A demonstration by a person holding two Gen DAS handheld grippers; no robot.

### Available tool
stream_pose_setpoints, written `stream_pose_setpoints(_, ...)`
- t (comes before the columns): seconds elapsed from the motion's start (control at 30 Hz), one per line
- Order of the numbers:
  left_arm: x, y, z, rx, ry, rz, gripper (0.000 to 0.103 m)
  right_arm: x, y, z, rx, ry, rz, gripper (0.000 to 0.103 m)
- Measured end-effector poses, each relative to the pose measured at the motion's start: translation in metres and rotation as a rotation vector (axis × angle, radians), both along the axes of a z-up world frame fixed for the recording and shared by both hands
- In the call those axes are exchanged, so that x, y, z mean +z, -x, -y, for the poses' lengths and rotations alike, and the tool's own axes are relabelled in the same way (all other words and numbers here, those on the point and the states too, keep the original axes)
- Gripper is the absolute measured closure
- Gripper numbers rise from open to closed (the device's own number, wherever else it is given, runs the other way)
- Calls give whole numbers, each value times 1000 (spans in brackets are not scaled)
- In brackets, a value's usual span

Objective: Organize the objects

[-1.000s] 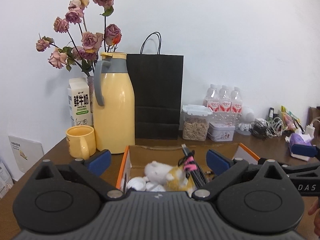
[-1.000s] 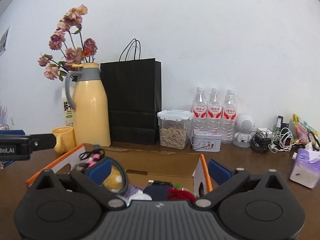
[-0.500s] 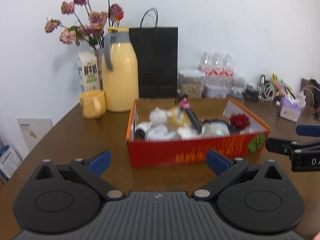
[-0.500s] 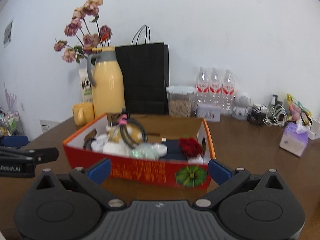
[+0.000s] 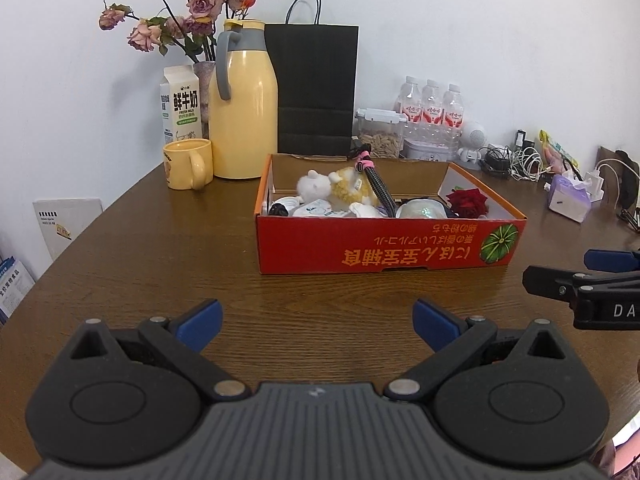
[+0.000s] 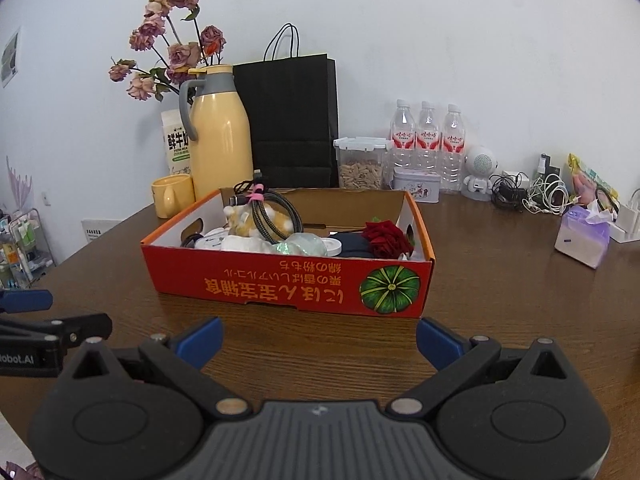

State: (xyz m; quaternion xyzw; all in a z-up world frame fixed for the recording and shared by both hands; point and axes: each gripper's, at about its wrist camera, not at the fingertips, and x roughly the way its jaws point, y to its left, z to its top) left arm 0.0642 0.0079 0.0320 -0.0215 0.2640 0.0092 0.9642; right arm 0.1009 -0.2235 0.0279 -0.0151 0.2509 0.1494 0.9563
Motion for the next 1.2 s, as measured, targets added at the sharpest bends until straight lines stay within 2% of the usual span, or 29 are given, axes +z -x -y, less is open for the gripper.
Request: stream_pose_setpoints(1.2, 3, 0, -1, 5, 7, 10, 0, 1, 3, 1, -9, 0, 1, 0)
